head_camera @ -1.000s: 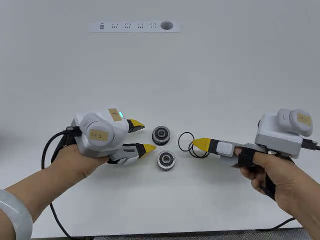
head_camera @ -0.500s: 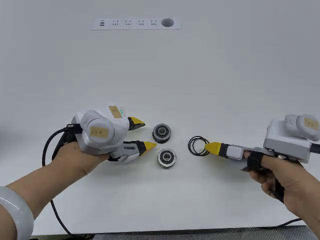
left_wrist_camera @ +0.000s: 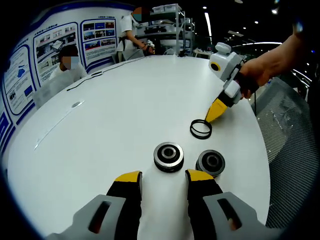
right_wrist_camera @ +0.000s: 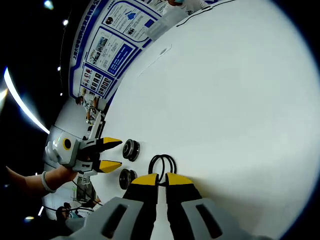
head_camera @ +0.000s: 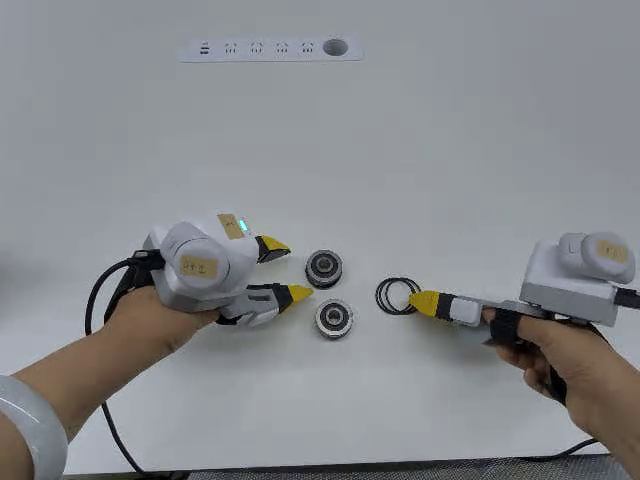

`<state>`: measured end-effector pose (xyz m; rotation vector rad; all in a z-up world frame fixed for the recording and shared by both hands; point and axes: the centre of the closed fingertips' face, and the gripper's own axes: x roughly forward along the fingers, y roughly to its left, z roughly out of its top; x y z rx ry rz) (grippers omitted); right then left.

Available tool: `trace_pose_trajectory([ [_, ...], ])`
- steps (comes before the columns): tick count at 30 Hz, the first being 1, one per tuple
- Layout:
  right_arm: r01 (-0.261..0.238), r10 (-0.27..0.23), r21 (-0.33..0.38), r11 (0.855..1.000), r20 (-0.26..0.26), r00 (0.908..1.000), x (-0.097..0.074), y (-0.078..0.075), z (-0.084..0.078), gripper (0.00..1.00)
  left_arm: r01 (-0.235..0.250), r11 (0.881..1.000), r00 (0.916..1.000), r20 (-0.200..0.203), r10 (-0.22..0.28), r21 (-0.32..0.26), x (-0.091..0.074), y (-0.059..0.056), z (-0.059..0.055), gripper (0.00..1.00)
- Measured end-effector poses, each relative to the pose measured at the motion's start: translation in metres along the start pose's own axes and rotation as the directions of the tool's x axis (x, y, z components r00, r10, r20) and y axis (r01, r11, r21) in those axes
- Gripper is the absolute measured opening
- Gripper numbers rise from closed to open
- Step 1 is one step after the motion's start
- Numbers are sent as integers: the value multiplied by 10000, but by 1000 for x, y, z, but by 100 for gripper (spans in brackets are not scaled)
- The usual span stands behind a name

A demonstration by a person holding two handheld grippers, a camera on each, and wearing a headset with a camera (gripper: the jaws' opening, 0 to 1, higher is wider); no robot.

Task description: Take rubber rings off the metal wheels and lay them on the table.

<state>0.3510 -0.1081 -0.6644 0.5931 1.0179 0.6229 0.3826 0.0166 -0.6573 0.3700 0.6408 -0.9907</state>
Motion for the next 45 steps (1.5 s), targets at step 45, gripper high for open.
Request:
trace_pose_trajectory([
  [45, -671, 683, -1349, 9886, 42, 9977, 29, 42, 23, 14, 382, 9977, 9992, 77, -387, 560, 17, -8, 23, 22],
])
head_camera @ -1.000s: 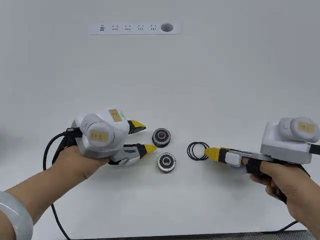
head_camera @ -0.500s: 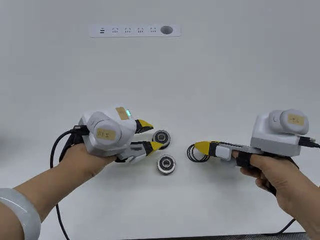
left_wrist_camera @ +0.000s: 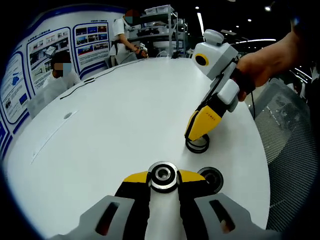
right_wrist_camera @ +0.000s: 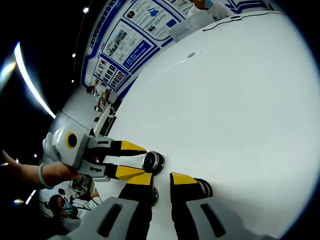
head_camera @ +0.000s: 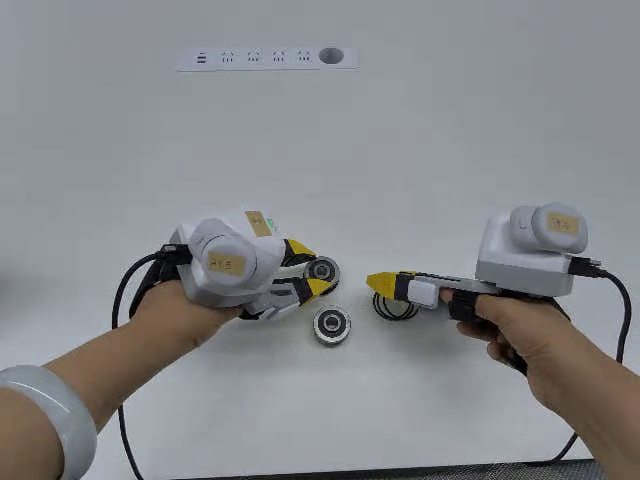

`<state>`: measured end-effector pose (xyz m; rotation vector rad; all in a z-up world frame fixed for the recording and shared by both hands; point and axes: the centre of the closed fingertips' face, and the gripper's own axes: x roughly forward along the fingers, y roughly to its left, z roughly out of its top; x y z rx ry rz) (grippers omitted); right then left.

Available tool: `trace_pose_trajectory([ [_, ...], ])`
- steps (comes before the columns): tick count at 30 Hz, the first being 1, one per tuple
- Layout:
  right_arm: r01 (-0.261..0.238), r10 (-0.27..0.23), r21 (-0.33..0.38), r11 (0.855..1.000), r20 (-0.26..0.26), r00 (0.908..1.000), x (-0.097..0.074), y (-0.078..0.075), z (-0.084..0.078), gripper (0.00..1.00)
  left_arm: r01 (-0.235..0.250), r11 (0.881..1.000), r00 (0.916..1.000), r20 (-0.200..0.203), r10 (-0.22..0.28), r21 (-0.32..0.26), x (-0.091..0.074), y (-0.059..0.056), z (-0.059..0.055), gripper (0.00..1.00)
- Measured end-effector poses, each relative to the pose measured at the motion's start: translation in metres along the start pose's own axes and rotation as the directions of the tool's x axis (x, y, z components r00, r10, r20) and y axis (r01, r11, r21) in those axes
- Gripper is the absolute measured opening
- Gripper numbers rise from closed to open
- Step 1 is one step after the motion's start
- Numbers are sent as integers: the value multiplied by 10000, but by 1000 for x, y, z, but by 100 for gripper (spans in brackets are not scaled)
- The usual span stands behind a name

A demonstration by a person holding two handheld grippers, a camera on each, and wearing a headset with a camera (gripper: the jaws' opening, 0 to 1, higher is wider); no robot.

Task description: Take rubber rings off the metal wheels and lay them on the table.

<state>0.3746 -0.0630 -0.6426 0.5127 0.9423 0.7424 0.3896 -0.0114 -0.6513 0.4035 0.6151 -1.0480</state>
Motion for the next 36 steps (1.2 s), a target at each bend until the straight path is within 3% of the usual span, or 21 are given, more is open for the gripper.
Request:
trace_pose_trajectory([
  [12, -72, 71, 162, 9998, 42, 10000, 2, -2, 1, 14, 129, 9997, 9998, -153, -125, 203, 5, -2, 0, 16],
  [36, -622, 645, 515, 9967, -437, 9970, 34, 8, 1, 17, 161, 9996, 9998, -89, -159, 249, 4, 0, -1, 13],
])
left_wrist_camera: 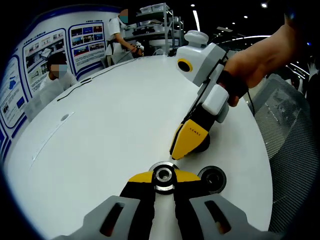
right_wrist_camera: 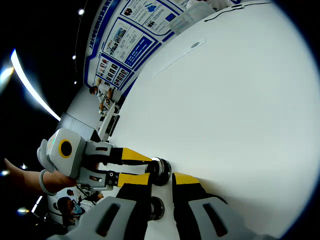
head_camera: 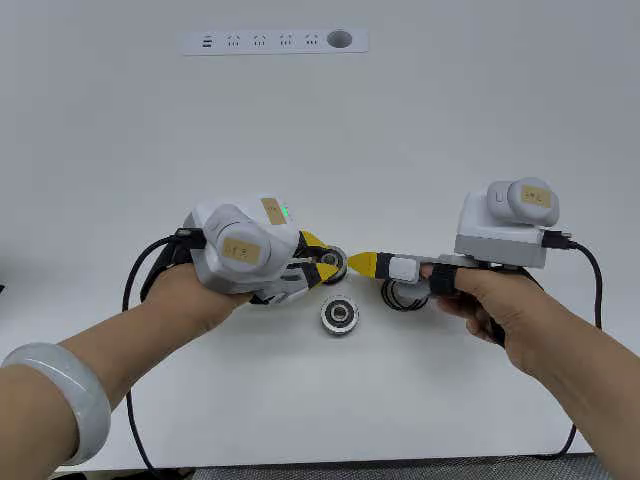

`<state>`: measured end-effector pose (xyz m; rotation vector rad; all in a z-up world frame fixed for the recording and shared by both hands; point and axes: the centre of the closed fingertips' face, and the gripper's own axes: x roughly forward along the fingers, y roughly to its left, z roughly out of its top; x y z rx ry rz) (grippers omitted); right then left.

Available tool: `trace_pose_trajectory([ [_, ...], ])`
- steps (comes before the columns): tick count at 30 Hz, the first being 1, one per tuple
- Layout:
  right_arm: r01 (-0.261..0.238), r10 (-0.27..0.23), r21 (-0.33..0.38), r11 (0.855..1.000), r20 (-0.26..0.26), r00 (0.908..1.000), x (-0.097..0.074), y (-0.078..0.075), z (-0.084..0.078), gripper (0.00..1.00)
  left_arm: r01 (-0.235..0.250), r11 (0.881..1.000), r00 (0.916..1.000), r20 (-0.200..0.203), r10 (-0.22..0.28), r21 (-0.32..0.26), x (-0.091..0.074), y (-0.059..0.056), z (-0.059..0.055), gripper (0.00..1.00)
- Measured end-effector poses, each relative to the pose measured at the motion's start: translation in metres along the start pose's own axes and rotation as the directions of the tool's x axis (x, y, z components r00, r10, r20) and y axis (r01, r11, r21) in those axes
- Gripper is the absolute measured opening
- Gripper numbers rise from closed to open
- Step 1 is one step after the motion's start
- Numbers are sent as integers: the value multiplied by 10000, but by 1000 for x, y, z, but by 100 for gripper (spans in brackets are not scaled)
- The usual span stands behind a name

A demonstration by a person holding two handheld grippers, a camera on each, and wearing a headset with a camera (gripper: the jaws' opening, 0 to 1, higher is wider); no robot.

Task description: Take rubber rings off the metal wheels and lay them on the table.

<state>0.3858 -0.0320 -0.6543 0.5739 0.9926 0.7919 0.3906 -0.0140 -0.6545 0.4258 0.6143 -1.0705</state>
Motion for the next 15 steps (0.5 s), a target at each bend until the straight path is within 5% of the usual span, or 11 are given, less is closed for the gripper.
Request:
trace_pose_trajectory([
  [15, -347, 358, 479, 9983, -223, 9991, 10, 0, -2, 19, -33, 10000, 10000, 4, 33, -75, 1, 1, -1, 13],
])
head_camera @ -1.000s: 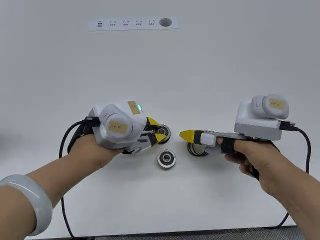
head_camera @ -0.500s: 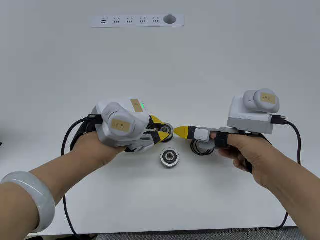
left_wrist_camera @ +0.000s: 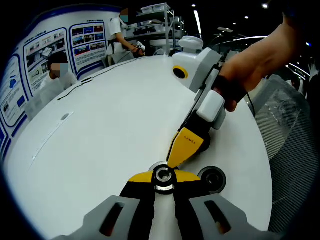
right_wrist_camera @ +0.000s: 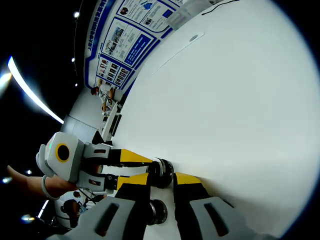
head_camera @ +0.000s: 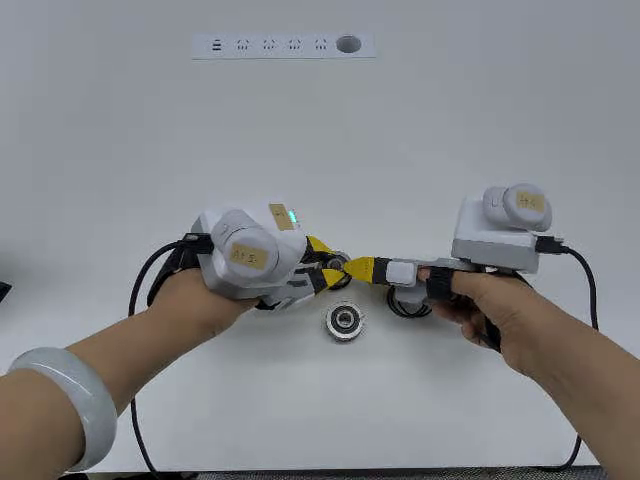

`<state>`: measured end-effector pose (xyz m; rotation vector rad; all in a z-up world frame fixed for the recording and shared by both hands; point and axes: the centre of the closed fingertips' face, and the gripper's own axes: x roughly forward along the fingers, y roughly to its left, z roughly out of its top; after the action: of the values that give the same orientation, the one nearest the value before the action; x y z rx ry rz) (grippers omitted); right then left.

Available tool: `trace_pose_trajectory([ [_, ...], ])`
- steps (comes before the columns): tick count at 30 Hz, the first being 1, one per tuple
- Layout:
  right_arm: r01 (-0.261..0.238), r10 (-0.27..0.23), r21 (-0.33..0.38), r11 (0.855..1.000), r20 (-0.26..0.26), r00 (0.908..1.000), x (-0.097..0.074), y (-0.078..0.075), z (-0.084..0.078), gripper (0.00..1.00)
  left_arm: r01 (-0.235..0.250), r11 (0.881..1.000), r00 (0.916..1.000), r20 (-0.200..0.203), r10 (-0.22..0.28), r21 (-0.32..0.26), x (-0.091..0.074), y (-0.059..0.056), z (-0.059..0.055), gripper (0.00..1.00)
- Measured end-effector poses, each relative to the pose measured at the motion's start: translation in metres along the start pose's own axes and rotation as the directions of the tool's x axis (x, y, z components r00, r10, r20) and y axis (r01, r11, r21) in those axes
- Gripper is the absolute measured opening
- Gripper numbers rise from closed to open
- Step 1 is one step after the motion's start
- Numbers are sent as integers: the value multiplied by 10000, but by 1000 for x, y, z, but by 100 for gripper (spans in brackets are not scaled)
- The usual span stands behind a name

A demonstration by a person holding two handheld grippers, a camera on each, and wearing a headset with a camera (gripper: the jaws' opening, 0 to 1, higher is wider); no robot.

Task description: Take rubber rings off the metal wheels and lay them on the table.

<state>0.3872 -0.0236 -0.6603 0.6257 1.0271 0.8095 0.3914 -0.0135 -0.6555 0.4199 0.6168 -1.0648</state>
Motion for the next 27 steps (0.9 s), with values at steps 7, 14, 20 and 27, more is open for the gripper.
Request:
trace_pose_trajectory([
  [7, -94, 96, 164, 9998, -71, 9999, 4, 1, -1, 19, 8, 10000, 10000, 14, -8, -3, 0, 0, 0, 13],
  [14, -151, 155, 339, 9993, -99, 9998, 4, 1, -1, 18, 1, 10000, 10000, 15, -1, -16, 0, 0, 0, 13],
  [20, -300, 303, 356, 9989, -64, 9995, 2, 5, -2, 15, -9, 10000, 10000, 5, 9, -22, 0, 0, 0, 13],
  [27, -211, 212, 251, 9995, -30, 9998, 1, 1, -1, 11, -4, 10000, 10000, 12, 4, -18, 0, 0, 0, 13],
])
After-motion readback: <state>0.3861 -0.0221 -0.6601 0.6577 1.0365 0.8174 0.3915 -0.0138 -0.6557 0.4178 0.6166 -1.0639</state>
